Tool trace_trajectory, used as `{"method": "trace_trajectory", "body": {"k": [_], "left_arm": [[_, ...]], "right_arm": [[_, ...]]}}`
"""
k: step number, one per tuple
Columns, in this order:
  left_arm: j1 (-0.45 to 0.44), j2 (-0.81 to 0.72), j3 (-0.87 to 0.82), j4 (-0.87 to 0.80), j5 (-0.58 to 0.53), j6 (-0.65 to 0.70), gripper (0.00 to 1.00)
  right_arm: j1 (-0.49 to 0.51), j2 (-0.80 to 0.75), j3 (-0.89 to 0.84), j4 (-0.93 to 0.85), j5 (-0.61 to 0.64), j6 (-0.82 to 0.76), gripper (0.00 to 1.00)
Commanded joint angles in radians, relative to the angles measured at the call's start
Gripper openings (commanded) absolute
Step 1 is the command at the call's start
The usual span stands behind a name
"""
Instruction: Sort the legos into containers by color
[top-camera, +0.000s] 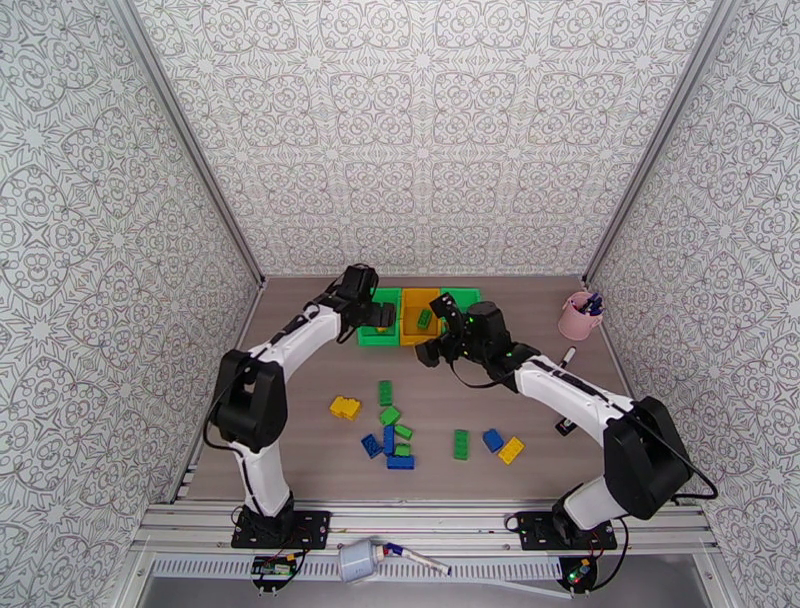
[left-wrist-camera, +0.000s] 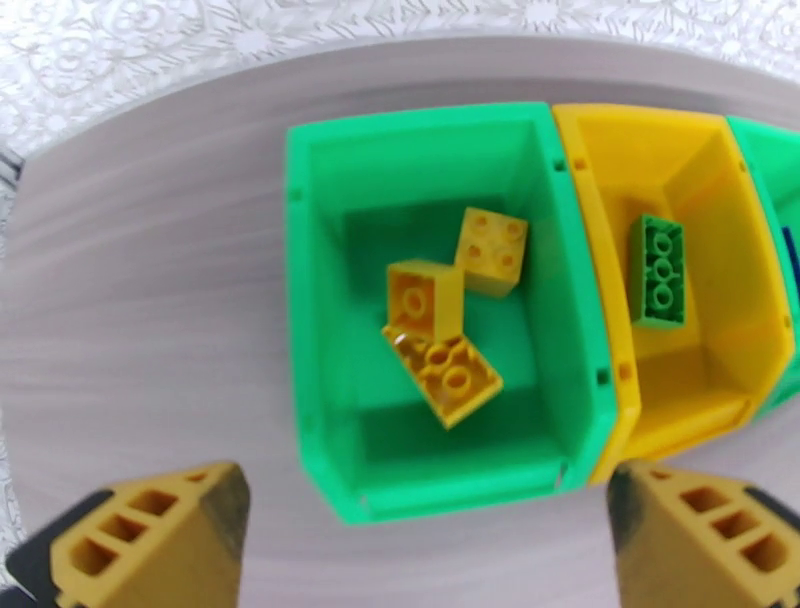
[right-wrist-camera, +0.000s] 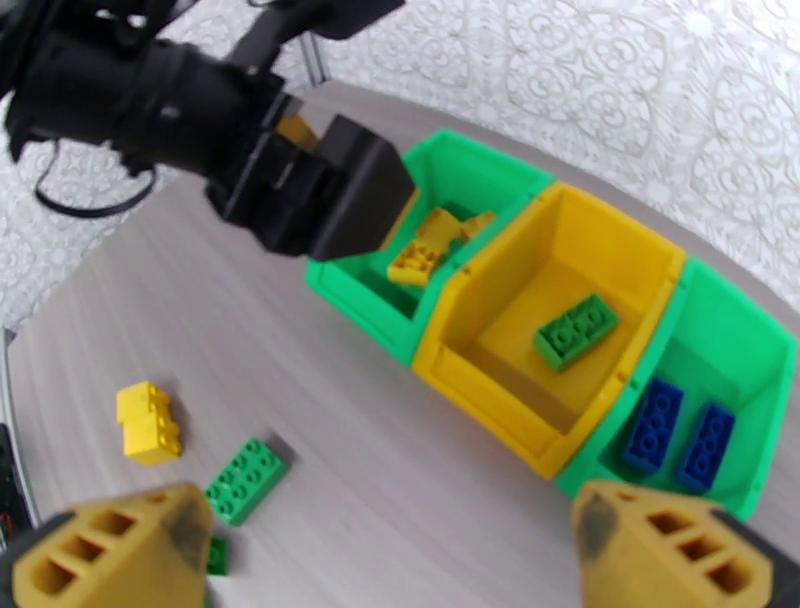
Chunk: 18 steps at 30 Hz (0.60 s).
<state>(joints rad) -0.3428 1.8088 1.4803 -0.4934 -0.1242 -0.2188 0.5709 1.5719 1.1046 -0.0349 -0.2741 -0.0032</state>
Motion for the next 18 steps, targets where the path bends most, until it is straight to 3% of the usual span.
{"method": "trace_trajectory", "body": {"k": [1,9,18], "left_arm": [[0.046,-0.121,-0.100,0.036,0.007,-0.058,1.00],[0.183,-0.322,-0.290,-0.012,0.053,-0.147,1.00],[0.273,-0.381,-0.329,-0.026,0.077,-0.146,1.00]], "right_arm": [[0.032,0.055,0.070,-0.081,-0.015,-0.058,1.00],[0.128,0.213,0.208,-0.235,0.159,0.144,0.99],[0.250,0.402,0.392,-0.470,0.326,0.310,0.99]]}}
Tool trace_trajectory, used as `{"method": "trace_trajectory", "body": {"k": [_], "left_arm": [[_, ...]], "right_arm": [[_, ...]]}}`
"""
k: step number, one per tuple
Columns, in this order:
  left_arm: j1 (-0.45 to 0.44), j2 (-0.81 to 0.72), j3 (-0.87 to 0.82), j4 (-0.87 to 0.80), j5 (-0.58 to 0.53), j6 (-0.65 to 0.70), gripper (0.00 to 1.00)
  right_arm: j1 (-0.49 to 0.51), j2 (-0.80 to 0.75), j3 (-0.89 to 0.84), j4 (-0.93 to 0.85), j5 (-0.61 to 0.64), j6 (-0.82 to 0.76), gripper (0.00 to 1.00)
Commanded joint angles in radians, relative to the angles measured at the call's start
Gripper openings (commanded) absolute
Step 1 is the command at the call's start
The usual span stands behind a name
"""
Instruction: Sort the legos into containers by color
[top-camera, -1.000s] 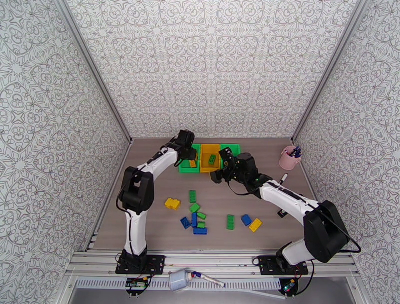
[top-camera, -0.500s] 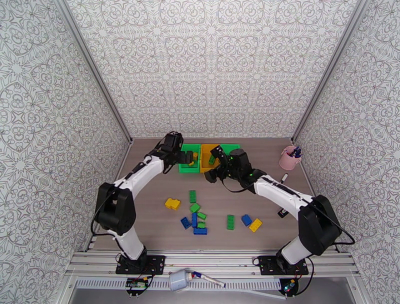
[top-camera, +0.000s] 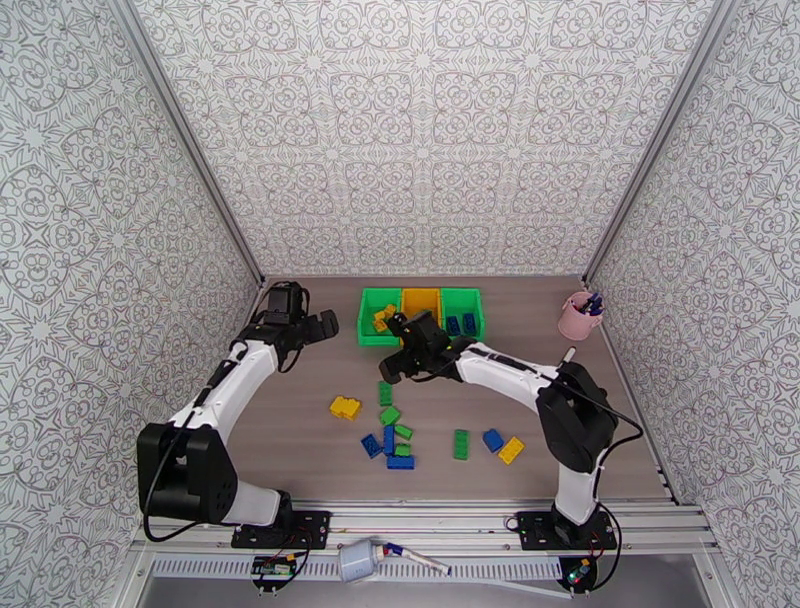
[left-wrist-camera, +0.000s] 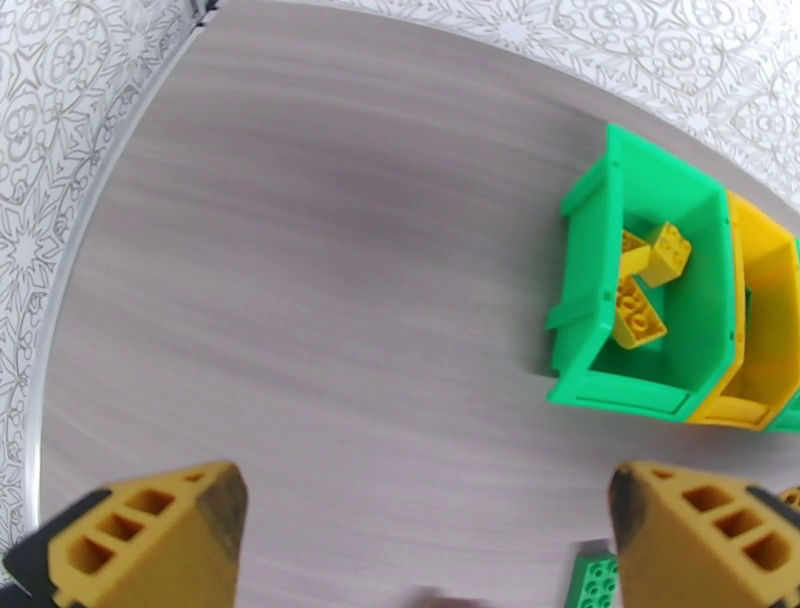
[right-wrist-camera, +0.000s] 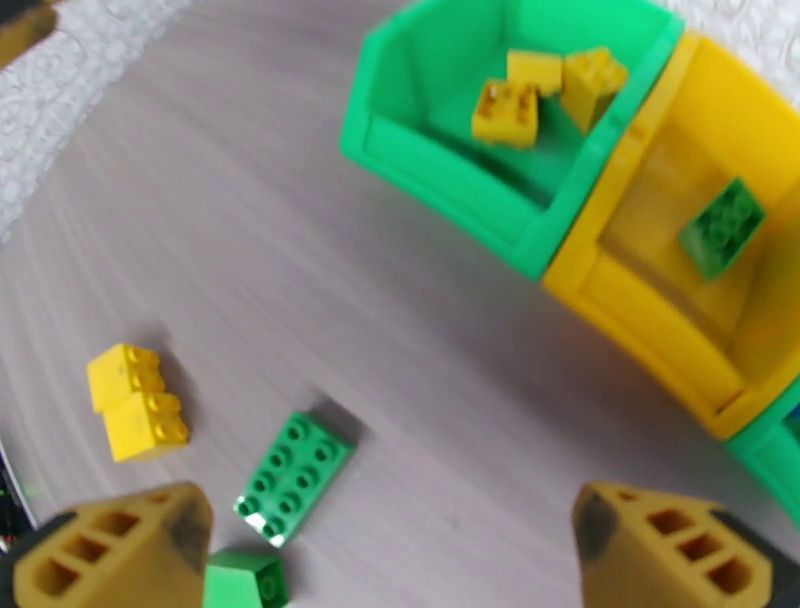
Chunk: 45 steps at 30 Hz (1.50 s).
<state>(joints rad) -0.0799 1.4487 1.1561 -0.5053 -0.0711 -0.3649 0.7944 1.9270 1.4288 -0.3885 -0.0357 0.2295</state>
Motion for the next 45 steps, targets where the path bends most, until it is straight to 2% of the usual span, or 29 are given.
{"method": "trace_trajectory", "body": {"k": [1,6,16,22,26,33,40,45], "left_arm": [[0.011,-0.019,-0.004,-0.014,0.021,0.006,1.00],[0.011,-0.012,-0.013,-0.010,0.016,0.028,1.00],[-0.006,-0.014,-0.035,-0.013,0.001,0.055,1.00],[-0.013,-0.023,-0.053,-0.013,-0.004,0.062,1.00],[-0.018,-0.024,-0.061,-0.013,-0.011,0.067,1.00],[-0.029,-0.028,-0.065,-0.012,-0.012,0.079,1.00],[-0.052,-0.053,-0.094,0.024,0.002,0.115,1.00],[-0.079,-0.107,-0.147,0.075,0.042,0.144,1.00]], "right_arm": [[0.035,0.068,0.087,-0.137,0.105,0.082,0.99],[0.081,0.172,0.212,-0.242,0.157,0.097,0.98],[0.113,0.321,0.367,-0.358,0.133,0.079,0.92],[0.112,0.343,0.379,-0.399,0.118,0.052,0.80],[0.112,0.339,0.362,-0.405,0.119,0.047,0.64],[0.111,0.330,0.346,-0.395,0.124,0.052,0.44],[0.107,0.288,0.308,-0.346,0.130,0.062,0.32],[0.092,0.177,0.179,-0.208,0.132,0.091,0.27]]}}
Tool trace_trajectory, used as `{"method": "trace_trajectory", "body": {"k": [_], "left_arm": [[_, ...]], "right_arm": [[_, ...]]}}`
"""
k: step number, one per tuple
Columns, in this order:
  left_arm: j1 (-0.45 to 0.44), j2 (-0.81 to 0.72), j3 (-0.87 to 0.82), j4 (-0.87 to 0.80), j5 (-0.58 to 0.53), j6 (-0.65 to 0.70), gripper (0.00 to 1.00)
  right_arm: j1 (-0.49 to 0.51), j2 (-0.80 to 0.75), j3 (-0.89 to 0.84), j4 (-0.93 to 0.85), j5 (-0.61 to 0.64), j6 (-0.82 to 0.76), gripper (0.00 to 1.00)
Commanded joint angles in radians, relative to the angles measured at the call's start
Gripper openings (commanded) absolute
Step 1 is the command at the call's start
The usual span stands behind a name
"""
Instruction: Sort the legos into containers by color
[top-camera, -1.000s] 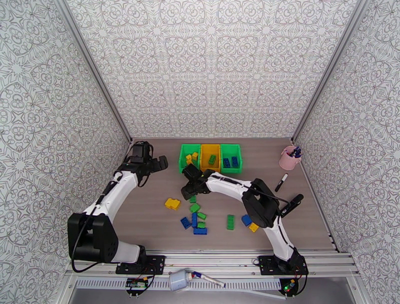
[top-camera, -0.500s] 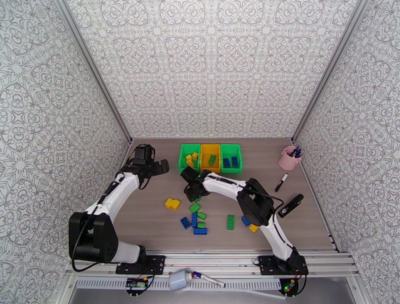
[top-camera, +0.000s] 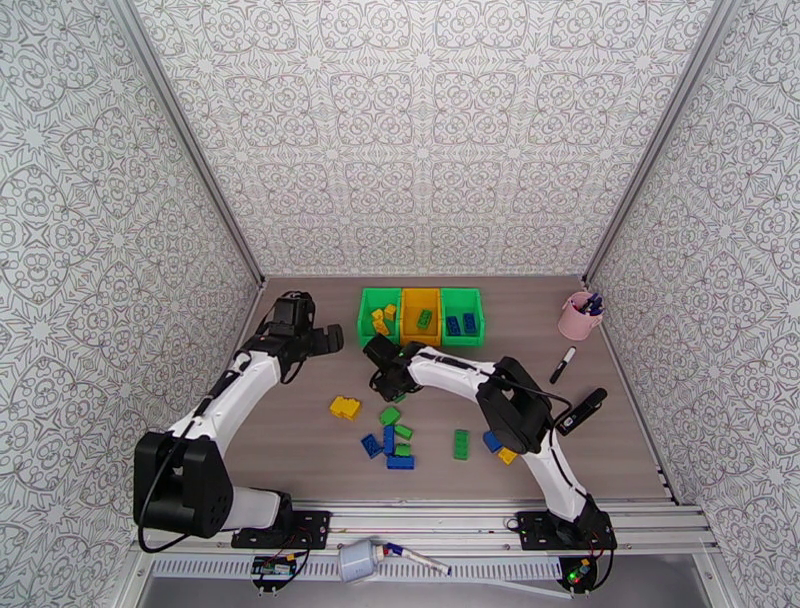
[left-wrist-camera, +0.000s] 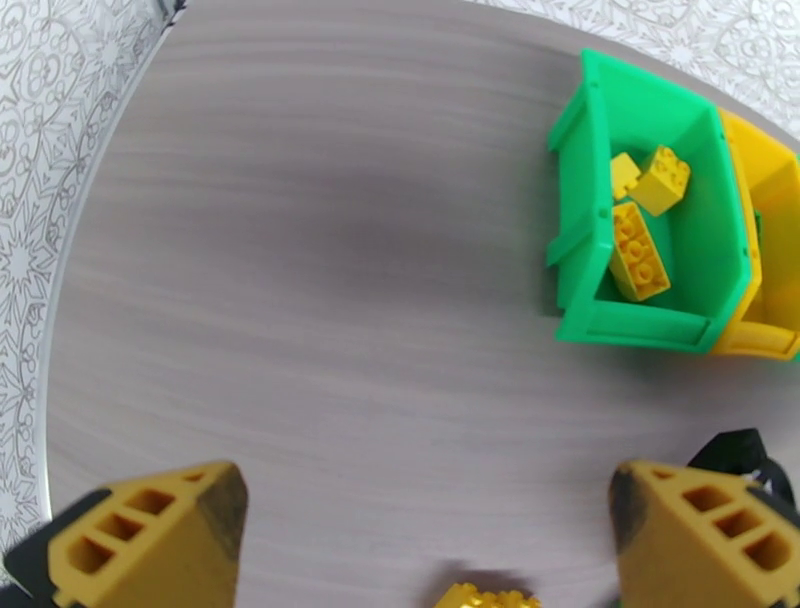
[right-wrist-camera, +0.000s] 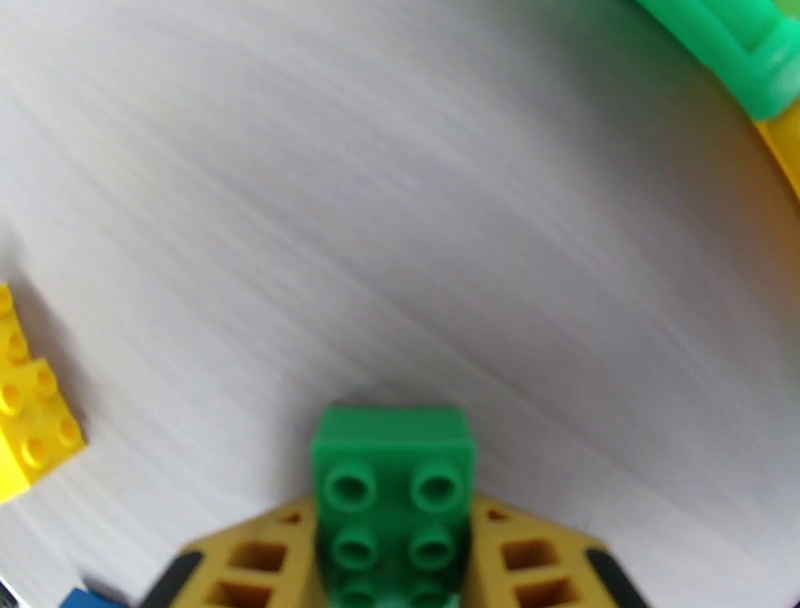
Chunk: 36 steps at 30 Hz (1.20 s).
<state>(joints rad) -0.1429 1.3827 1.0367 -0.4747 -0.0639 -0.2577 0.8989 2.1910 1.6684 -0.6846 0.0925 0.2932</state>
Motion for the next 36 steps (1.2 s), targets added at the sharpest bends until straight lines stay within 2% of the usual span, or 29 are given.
{"method": "trace_trajectory", "body": {"k": [1,10,19,23,28,36], "left_arm": [[-0.020,-0.054,-0.039,0.056,0.043,0.044,1.00],[-0.096,-0.195,-0.179,0.210,0.171,0.126,1.00],[-0.216,-0.338,-0.356,0.414,0.250,0.237,1.00],[-0.242,-0.363,-0.405,0.461,0.295,0.251,1.00],[-0.282,-0.349,-0.425,0.511,0.350,0.268,1.00],[-0.347,-0.299,-0.389,0.499,0.358,0.300,1.00]], "right_arm": [[-0.018,-0.107,-0.091,0.121,0.004,0.033,0.27],[-0.063,-0.300,-0.294,0.368,0.082,0.048,0.26],[-0.127,-0.305,-0.223,0.408,0.132,-0.033,0.26],[-0.169,-0.271,-0.181,0.418,0.175,-0.064,0.27],[-0.247,-0.186,-0.096,0.429,0.134,-0.078,0.26],[-0.318,0.067,0.212,0.388,0.110,-0.143,0.25]]}}
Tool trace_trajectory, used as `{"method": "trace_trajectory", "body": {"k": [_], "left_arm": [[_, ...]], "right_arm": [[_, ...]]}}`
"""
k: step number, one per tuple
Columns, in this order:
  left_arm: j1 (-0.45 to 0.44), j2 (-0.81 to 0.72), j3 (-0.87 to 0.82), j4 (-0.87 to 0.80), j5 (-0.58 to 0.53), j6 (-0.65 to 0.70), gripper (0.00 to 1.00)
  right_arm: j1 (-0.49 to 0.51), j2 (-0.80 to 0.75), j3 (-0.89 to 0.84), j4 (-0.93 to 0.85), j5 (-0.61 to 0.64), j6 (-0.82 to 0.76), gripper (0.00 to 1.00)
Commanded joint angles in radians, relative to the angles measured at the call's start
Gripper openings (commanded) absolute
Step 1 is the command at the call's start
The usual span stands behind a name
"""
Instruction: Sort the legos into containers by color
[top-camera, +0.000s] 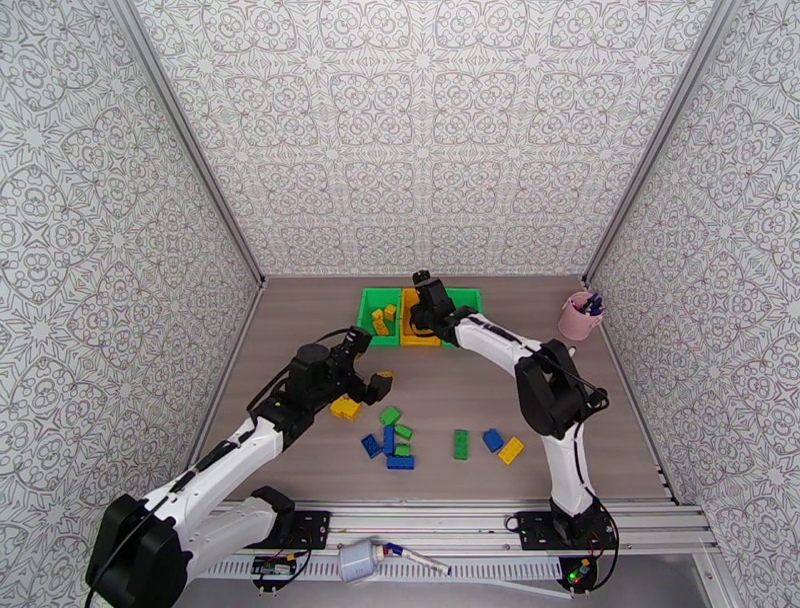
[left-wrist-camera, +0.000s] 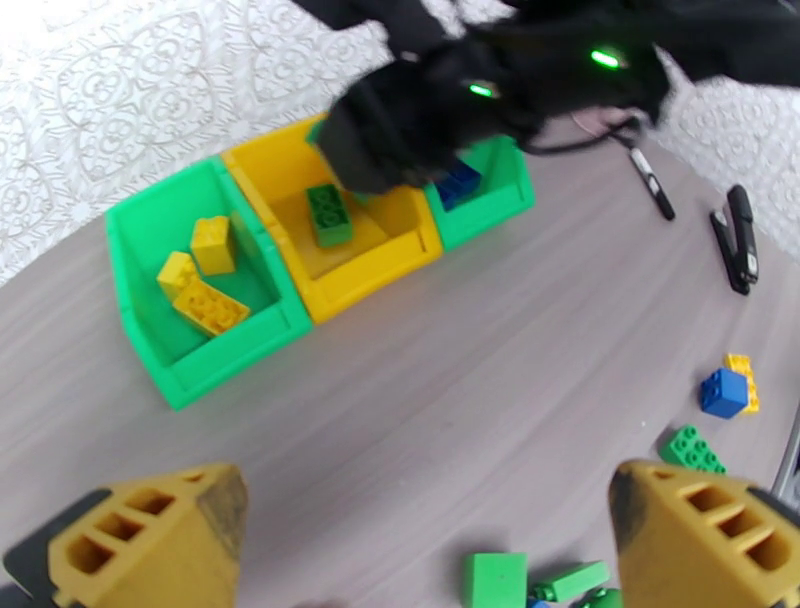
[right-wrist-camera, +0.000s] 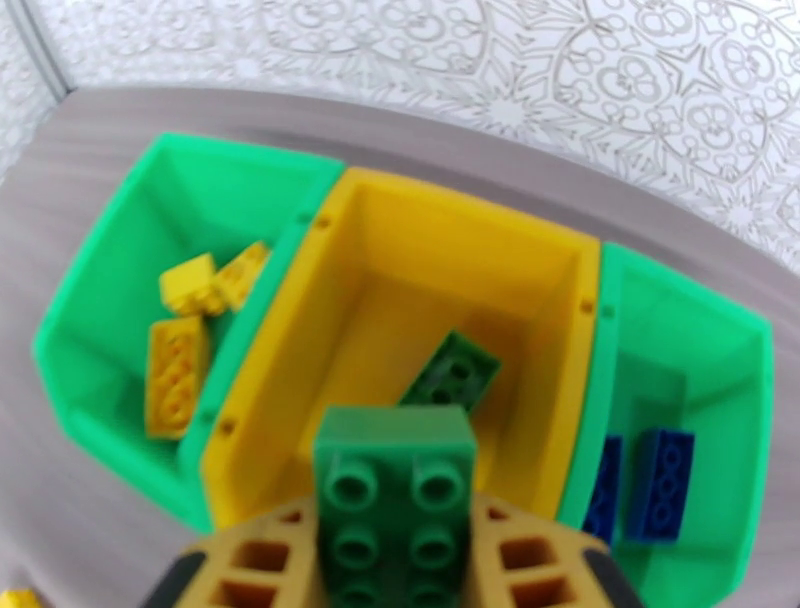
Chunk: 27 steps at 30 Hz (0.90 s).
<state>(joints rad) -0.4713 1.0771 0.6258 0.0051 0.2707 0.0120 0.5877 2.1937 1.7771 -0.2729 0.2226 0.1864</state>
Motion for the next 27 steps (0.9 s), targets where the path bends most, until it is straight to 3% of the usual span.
{"method": "trace_trajectory", "body": {"k": [1,6,11,16,18,27], "left_arm": [[-0.025,0.004,0.024,0.011,0.017,0.034,1.00],[-0.049,-0.009,-0.008,0.036,-0.048,0.017,1.00],[-0.063,-0.033,-0.023,0.027,-0.071,0.009,1.00],[-0.064,-0.073,-0.031,-0.006,-0.104,0.035,1.00],[-0.063,-0.084,-0.035,-0.014,-0.114,0.042,1.00],[-0.064,-0.130,-0.047,-0.035,-0.121,0.050,1.00]], "right_arm": [[-0.013,0.092,0.144,-0.029,-0.028,-0.040,0.25],[-0.020,0.239,0.350,-0.123,-0.038,-0.072,0.25],[-0.025,0.271,0.401,-0.137,-0.041,-0.093,0.27],[-0.029,0.262,0.404,-0.139,-0.047,-0.091,0.42],[-0.029,0.239,0.387,-0.137,-0.048,-0.085,0.52],[-0.029,-0.042,0.041,0.016,-0.084,-0.036,0.70]]}}
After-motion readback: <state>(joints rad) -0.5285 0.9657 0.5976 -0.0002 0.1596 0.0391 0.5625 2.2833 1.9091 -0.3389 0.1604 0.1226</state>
